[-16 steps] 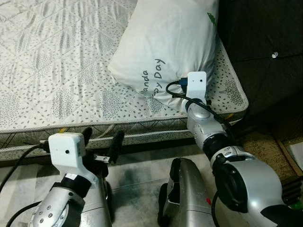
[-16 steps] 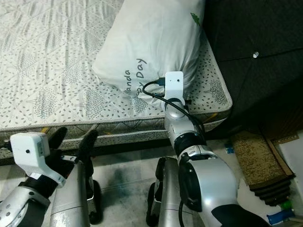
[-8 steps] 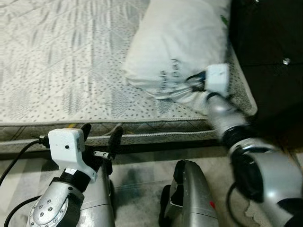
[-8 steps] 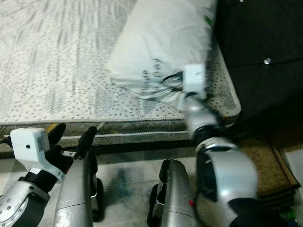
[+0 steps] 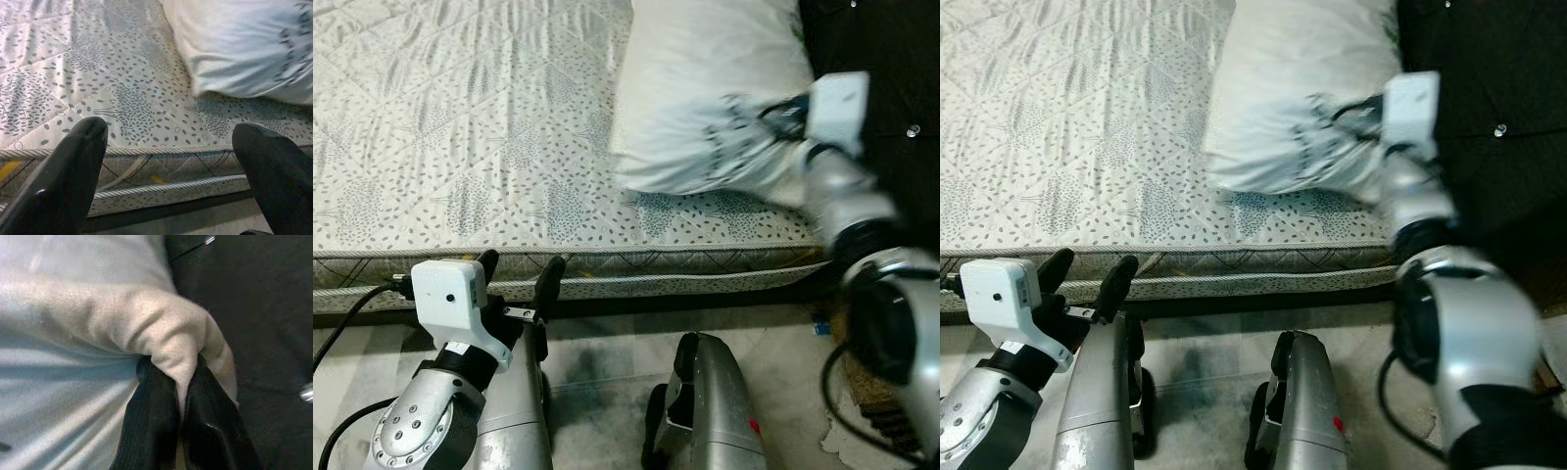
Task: Clean up the room
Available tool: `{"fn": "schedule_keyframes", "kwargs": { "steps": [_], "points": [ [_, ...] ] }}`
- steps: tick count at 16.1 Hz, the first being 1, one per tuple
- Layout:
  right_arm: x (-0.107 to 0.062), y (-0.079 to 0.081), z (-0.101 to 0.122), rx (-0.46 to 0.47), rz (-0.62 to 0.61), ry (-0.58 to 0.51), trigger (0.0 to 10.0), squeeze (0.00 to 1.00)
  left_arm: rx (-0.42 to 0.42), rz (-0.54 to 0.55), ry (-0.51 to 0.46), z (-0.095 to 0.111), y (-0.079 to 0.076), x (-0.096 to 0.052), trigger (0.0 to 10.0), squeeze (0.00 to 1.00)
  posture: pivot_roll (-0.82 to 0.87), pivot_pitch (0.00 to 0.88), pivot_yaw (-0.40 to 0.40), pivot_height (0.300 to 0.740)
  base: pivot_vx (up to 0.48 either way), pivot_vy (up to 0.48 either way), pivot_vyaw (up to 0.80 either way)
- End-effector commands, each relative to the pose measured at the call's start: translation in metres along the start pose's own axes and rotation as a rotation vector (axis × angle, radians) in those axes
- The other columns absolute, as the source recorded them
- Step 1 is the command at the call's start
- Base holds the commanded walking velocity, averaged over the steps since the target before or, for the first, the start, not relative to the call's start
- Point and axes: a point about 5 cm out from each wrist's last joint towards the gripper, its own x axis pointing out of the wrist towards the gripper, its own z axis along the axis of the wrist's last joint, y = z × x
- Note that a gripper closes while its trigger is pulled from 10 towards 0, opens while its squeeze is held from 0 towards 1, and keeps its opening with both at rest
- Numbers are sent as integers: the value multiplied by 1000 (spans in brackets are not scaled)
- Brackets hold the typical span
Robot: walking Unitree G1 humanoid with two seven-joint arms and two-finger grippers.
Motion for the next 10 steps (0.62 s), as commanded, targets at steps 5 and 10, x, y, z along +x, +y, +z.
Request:
{"fn": "schedule_keyframes", "kwargs": {
  "steps": [5,10],
  "points": [
    [5,-49,37,-11,-144,-102,0,0,-2,-8,7,-3,1,2,10000,0,198,266,-115,561,0,0,0],
    [1,-90,20,-24,-239,-71,0,0,0,-12,2,-3,2,4,10000,0,182,264,-100,561,0,0,0]
  ]
}}
